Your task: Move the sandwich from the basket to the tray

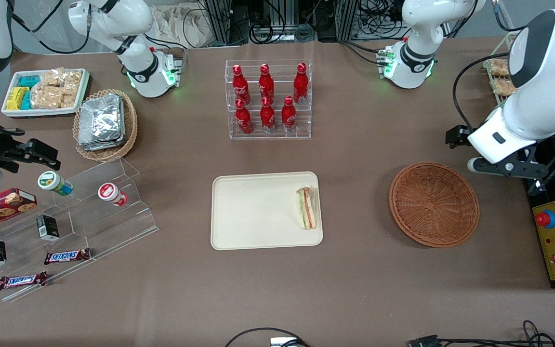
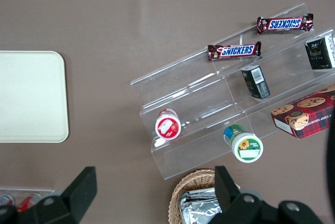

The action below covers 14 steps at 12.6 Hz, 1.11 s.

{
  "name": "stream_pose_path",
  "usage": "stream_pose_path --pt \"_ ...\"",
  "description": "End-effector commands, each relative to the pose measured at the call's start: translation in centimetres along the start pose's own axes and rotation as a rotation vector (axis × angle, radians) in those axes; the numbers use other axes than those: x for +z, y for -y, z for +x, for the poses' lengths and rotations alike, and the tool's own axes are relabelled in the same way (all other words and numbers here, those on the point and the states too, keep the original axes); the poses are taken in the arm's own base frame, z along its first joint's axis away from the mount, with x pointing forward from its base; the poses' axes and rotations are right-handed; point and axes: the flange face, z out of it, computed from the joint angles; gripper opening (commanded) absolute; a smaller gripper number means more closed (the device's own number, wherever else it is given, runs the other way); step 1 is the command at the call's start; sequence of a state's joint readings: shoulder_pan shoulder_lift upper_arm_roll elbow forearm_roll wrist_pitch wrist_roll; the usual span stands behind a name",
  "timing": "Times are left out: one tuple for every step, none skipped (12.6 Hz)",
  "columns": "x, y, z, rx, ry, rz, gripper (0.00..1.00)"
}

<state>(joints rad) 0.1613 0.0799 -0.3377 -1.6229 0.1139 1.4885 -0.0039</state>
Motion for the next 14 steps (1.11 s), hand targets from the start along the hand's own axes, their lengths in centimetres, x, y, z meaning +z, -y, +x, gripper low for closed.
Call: stream_pose_path --pt "0.3 0.2 -2.0 0.007 -0.049 -0.009 1.00" --pt "0.2 0.1 -2.1 0.009 -0.054 -0.009 1.00" --pt "0.1 -0.1 -2.2 0.008 -0.077 -0.006 1.00" --pt "0.7 -0.4 -2.7 0.012 -0.095 -0.001 1.00" --pt "1.2 -0.8 -3.1 0.017 -0.105 0.003 1.00" --pt "1.3 -0.8 -3.1 0.014 -0.111 0.003 1.00" --pt "1.2 -0.8 -3.0 0.011 -0.112 0.002 1.00" --pt "1.4 -0.8 -2.9 0.010 -0.105 0.001 1.00" --pt "1.8 -0.6 -2.4 0.008 -0.094 -0.002 1.00" --pt "1.7 -0.7 -2.3 0.007 -0.091 -0.003 1.00" --pt "1.7 -0.7 -2.3 0.005 -0.091 -0.003 1.00" --pt "1.7 -0.7 -2.3 0.002 -0.090 -0.003 1.00" --pt "1.6 -0.7 -2.3 0.000 -0.091 -0.003 1.00" --pt "1.5 -0.7 -2.3 -0.006 -0.093 -0.003 1.00"
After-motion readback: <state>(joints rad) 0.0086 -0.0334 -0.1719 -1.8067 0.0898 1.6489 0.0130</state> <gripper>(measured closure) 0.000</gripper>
